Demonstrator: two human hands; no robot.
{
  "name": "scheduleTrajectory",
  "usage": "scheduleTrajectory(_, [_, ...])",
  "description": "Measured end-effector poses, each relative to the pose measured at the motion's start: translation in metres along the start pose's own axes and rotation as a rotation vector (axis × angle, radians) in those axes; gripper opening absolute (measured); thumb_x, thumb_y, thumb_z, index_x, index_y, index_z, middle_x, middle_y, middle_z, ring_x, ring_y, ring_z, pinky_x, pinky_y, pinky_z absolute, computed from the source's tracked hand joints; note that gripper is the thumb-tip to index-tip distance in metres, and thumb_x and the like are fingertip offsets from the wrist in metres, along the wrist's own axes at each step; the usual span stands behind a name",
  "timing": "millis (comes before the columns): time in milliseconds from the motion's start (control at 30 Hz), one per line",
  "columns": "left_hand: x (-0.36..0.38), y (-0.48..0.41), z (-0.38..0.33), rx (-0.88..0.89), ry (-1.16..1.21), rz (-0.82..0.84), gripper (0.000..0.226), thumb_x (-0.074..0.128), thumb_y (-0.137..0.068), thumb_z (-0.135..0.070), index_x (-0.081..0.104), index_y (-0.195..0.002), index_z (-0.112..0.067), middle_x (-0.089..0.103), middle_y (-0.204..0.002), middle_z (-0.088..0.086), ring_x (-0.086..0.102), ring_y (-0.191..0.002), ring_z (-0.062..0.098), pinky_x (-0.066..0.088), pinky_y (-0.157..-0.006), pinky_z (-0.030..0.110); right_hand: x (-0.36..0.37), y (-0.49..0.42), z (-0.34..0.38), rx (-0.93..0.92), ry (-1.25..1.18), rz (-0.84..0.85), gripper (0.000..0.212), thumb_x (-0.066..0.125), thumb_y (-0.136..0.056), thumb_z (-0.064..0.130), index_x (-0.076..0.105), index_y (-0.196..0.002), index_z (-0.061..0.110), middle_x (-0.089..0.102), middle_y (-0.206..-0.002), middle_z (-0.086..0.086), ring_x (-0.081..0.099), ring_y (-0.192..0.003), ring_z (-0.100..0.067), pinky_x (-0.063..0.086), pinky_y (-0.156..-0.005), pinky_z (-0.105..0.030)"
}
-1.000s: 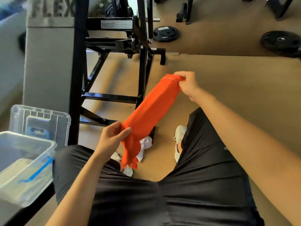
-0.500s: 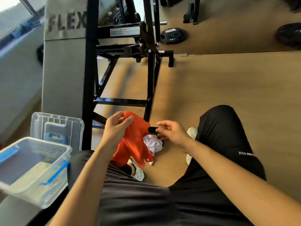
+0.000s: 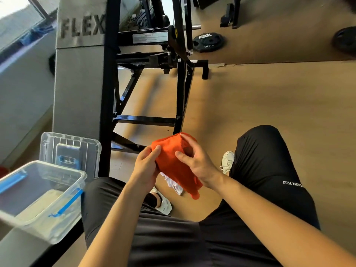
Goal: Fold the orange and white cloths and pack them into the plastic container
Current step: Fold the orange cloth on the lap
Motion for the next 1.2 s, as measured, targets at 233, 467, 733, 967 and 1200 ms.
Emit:
scheduleTrajectory(233, [-0.008,-0.005,0.012,0.049,-0.309,-0.19,0.036,0.077,-0.089,-0.025,0.063,-0.117,-0.008,0.072,-0.107,0.018,0.073,-0.094,0.031,0.063,-0.072,0.037,-0.015,0.001,0.013,-0.065,0.114,-0.063,0.047,0.07,-0.092,0.015,0.058,-0.134,0.033,0.068,-0.104,-0.016,0.066,-0.099,-0.025,0.056,-0.09,-0.033])
scheduleTrajectory(467, [-0.007,-0.003,0.006,0.346,-0.774,0.014,0.063,0.089,-0.07,-0.047,0.059,-0.124,-0.034,0.051,-0.125,0.001,0.052,-0.118,0.02,0.05,-0.093,0.034,-0.023,-0.007,0.032,-0.043,0.218,0.061,0.028,0.067,-0.093,0.011,0.073,-0.113,0.029,0.07,-0.115,-0.001,0.061,-0.104,-0.016,0.05,-0.089,-0.029])
scheduleTrajectory(733, [0.016,-0.007,0.008,0.626,-0.698,0.122,0.031,0.082,-0.082,-0.029,0.071,-0.101,-0.007,0.073,-0.089,0.002,0.067,-0.079,0.01,0.056,-0.07,0.03,-0.034,-0.015,0.056,0.068,0.069,0.088,0.035,0.063,-0.092,-0.004,0.068,-0.121,0.015,0.063,-0.1,-0.004,0.06,-0.09,-0.014,0.052,-0.075,-0.026])
scheduleTrajectory(967, [0.022,-0.015,0.003,0.626,-0.539,0.024,0.05,0.068,-0.087,-0.05,0.075,-0.092,0.0,0.071,-0.078,0.025,0.065,-0.072,0.047,0.055,-0.063,0.06,-0.051,-0.024,0.073,-0.039,0.634,0.093,0.019,0.071,-0.091,0.019,0.074,-0.11,0.02,0.065,-0.083,0.007,0.062,-0.078,-0.009,0.053,-0.068,-0.028])
scheduleTrajectory(1200, [0.022,-0.01,-0.008,0.51,-0.441,0.138,0.068,0.069,-0.085,-0.061,0.07,-0.093,0.007,0.064,-0.081,0.037,0.056,-0.069,0.026,0.049,-0.061,0.064,-0.027,-0.008,0.099,-0.382,1.022,0.262,0.055,0.083,-0.076,0.038,0.063,-0.127,0.026,0.061,-0.129,0.004,0.05,-0.123,-0.015,0.04,-0.104,-0.032])
Point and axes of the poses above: each hand's wrist, its own y-axis away from the middle knuckle, its own x-axis out of the palm, z = x × y, the point moved 4 cm from there along -y, towards the middle knuckle
